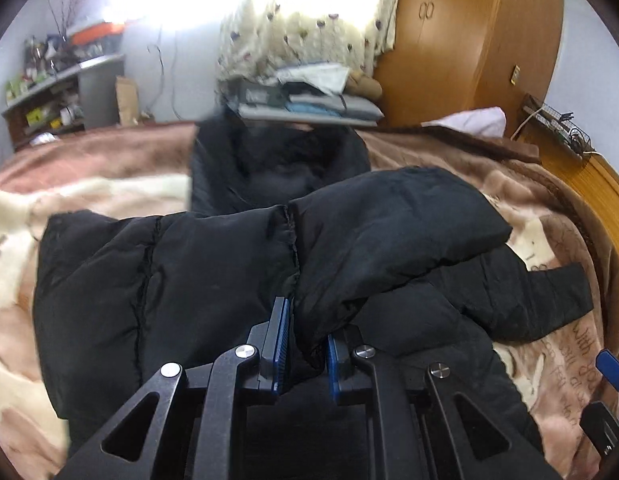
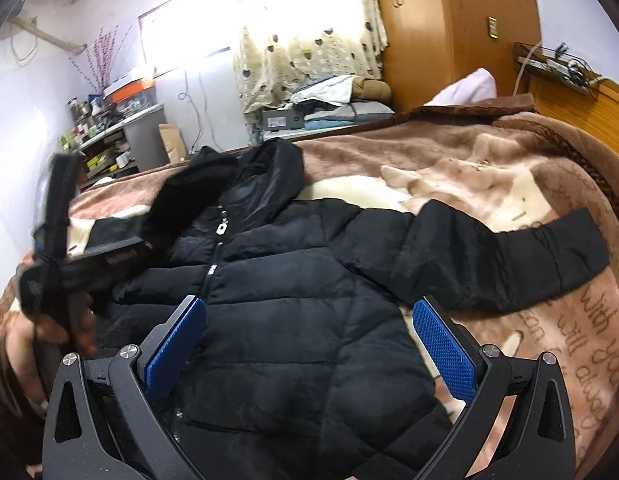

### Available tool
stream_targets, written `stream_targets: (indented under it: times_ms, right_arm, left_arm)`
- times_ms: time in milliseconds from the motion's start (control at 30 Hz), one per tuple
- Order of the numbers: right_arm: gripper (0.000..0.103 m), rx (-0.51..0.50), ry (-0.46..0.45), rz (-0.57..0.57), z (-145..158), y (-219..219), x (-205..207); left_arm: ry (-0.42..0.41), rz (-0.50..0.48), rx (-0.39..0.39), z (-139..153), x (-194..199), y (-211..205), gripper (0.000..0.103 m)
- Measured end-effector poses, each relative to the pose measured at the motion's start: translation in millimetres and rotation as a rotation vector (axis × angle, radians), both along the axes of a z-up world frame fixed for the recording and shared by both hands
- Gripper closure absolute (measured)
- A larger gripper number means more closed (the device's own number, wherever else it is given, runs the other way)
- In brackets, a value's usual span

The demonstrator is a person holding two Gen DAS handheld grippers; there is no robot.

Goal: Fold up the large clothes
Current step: 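Fold the held sleeve across the jacket body with the left gripper, release, then grasp the other sleeve cuff with the right gripper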

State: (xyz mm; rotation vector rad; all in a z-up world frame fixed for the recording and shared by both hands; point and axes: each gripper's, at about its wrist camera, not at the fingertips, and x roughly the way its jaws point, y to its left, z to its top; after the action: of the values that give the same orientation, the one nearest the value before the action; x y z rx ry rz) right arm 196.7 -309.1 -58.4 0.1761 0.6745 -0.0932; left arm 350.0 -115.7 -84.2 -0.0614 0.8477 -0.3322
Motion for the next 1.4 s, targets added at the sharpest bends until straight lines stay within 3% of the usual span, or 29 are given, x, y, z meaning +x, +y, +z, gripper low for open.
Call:
stream_targets:
  times_ms: [133,400,600,700,733,867,1033,1100,1300,1400]
  right_arm:
    - [0.000,0.002,0.019,-0.029,-6.4,-15.2,-0.7]
    - [0.000,0.015,0.051,-0.061,-20.8,-32.5,0.8]
    - [0.000,0.014,0.075,-0.055,-28.3,-30.3,2.4]
    - [0.000,0.006,0.086,-0.057,-31.7,-31.8,3.7]
    - [0.000,0.005,0.091,-0.060,-32.2,-32.9,3.8]
    - [0.000,0.004,0.099,-0.074,-33.8,-40.1,2.3]
    - [0.000,0.005,0.102,-0.103,-33.6,-55.9,-2.4]
    - [0.000,0.007,0.099,-0.125,-31.8,-67.1,-5.5]
    - [0.000,0.057,0.065,-0.309,-27.8,-145.9,-25.9]
    - [0.000,-0.081,0.071,-0.439,-30.9,-189.3,-32.6]
  left_arm:
    - [0.031,-0.012,0.005,-21.9,2.0,-25.0,0.086]
    - [0.081,-0.002,0.033,-50.7,8.3,-33.3,0.083]
    - [0.113,-0.011,-0.014,-60.4,13.0,-32.4,0.066]
    - [0.125,-0.035,-0.041,-61.2,13.2,-35.1,0.039]
    - [0.126,-0.042,-0.043,-61.1,12.7,-37.0,0.035]
    - [0.134,-0.041,-0.060,-60.5,12.2,-38.9,0.031]
    - [0.161,-0.067,-0.146,-55.6,9.2,-38.1,0.019]
    - [0.166,-0.091,-0.195,-49.1,6.1,-37.1,0.017]
    - [0.099,-0.101,-0.172,-20.8,-13.8,-30.7,0.017]
    - [0.077,-0.102,-0.169,-11.0,-25.9,-26.7,0.017]
